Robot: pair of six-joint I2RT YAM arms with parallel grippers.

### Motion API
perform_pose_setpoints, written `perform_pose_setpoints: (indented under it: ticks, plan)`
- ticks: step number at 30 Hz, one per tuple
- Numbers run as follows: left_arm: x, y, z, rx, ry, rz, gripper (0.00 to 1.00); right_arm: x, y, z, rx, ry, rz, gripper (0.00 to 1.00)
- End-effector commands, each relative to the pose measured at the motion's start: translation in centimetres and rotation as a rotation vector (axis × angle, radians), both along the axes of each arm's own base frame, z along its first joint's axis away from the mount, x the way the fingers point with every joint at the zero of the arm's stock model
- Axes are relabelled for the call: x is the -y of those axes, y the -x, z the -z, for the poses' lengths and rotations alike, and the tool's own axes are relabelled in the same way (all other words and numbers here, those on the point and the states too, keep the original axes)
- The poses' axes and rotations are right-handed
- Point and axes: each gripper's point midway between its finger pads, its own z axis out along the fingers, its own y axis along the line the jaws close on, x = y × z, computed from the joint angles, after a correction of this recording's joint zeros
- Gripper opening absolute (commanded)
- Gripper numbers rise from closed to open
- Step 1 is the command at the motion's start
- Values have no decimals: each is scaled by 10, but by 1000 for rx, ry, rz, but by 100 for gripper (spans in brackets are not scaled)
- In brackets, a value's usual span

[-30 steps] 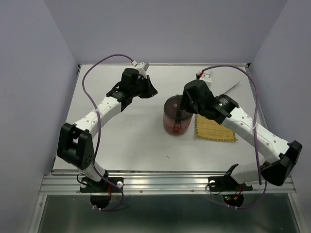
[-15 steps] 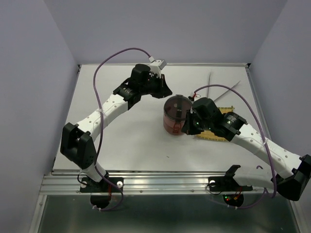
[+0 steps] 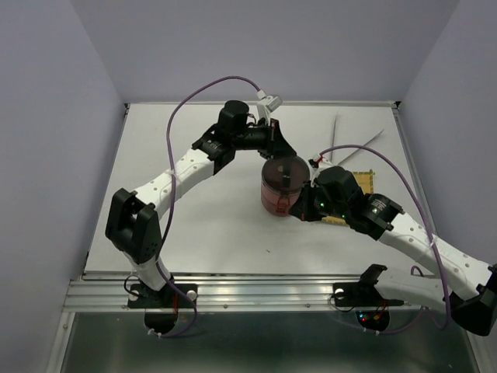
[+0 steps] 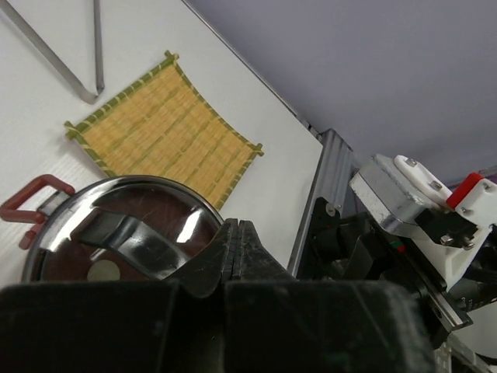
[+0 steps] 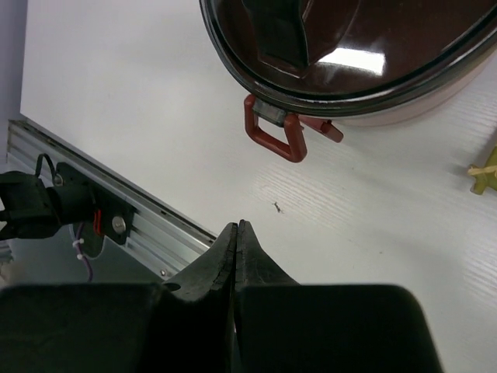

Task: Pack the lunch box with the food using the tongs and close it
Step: Close the fastener on the packing box.

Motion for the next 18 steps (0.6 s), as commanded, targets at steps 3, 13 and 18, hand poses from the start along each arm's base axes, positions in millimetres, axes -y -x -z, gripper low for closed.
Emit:
perform_pose_setpoints:
  ticks: [3,13,18]
  plan:
    - [12,13,24,-57,28,105,0,-23,-10,-8,40,-90,-27,1]
    - [9,14,82,-161,-69,101,0,-15,-32,7,66,-59,99,1]
    - [7,16,88,-170,-80,96,0,-19,-36,13,57,-48,99,1]
